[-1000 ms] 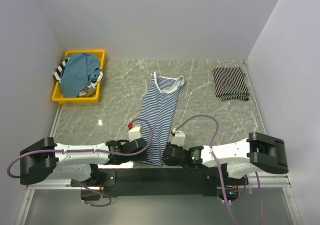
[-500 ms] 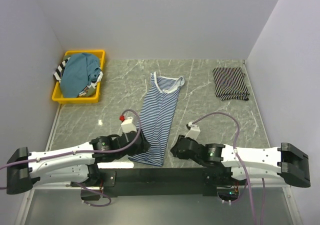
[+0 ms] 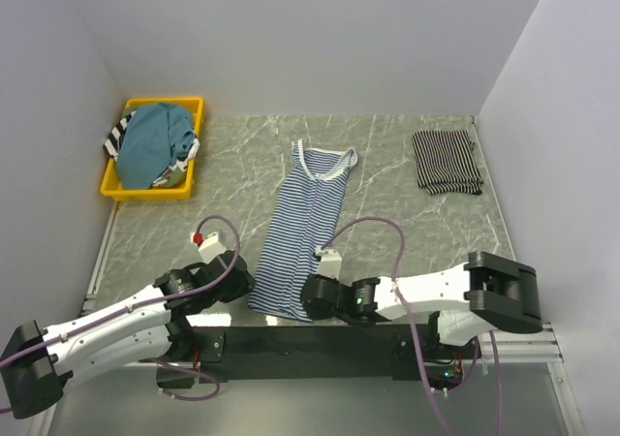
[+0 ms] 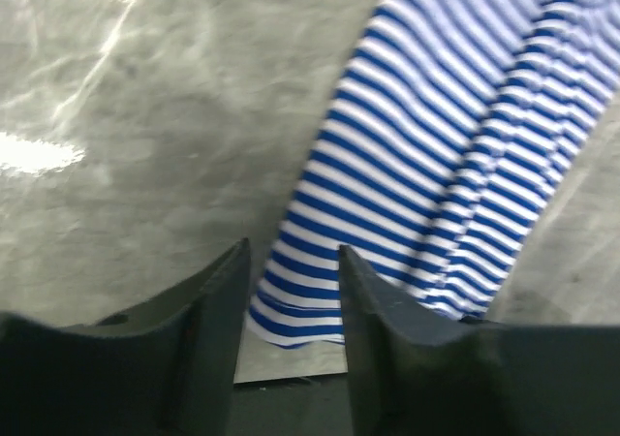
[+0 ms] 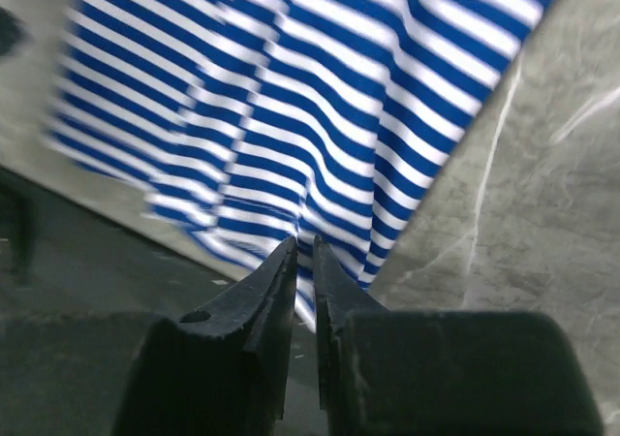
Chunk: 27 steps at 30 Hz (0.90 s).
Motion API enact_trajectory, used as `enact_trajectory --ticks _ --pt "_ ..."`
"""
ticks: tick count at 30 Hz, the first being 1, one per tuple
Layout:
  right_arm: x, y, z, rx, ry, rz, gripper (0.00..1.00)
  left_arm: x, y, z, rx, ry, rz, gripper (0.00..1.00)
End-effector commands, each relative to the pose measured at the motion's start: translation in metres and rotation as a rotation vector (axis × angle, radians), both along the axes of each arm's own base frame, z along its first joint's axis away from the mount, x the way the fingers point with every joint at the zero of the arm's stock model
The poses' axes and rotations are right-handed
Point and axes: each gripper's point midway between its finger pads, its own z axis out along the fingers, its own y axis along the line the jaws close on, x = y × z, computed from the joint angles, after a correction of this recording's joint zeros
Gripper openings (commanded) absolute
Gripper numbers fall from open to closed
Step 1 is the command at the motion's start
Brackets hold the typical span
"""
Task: Fold and stack the tank tops
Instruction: Fold the tank top
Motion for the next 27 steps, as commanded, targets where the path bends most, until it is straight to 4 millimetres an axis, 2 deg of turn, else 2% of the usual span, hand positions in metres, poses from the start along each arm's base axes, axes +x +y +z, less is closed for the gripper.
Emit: enact_trajectory --ticks 1,4,7,14,17,20,24,27 --pt "-0.006 0.005 -0.010 -0.004 0.026 -0.001 0.19 -0.005 -0.002 -0.007 -0.044 0.036 -0.005 0.48" --pt "-0.013 -0.007 -0.026 -0.036 0.053 -0.004 0.20 -0.007 -0.004 -0.010 -0.058 0.040 -0.015 0.55" --pt "-0.016 -0.021 -0.034 -0.062 0.067 -0.016 0.24 -0.010 -0.011 -0.010 -0.093 0.040 -0.052 0.59" --pt "-0.006 -0.059 -0.036 -0.078 0.071 -0.077 0.30 -0.023 -0.031 -0.017 -0.158 0.073 -0.180 0.62" --pt "0.000 -0.068 -0.028 -0.061 0.054 -0.089 0.33 -0.029 -0.041 -0.019 -0.195 0.086 -0.241 0.62" --pt "0.003 -0.060 -0.010 -0.029 0.025 -0.066 0.37 -0.033 -0.051 -0.021 -0.230 0.092 -0.295 0.63" --pt "0.006 -0.053 0.014 0.022 -0.004 -0.063 0.44 -0.040 -0.053 -0.027 -0.237 0.118 -0.328 0.62" --pt "0.009 -0.069 0.023 0.007 -0.022 -0.105 0.48 -0.045 -0.051 -0.034 -0.229 0.149 -0.328 0.60"
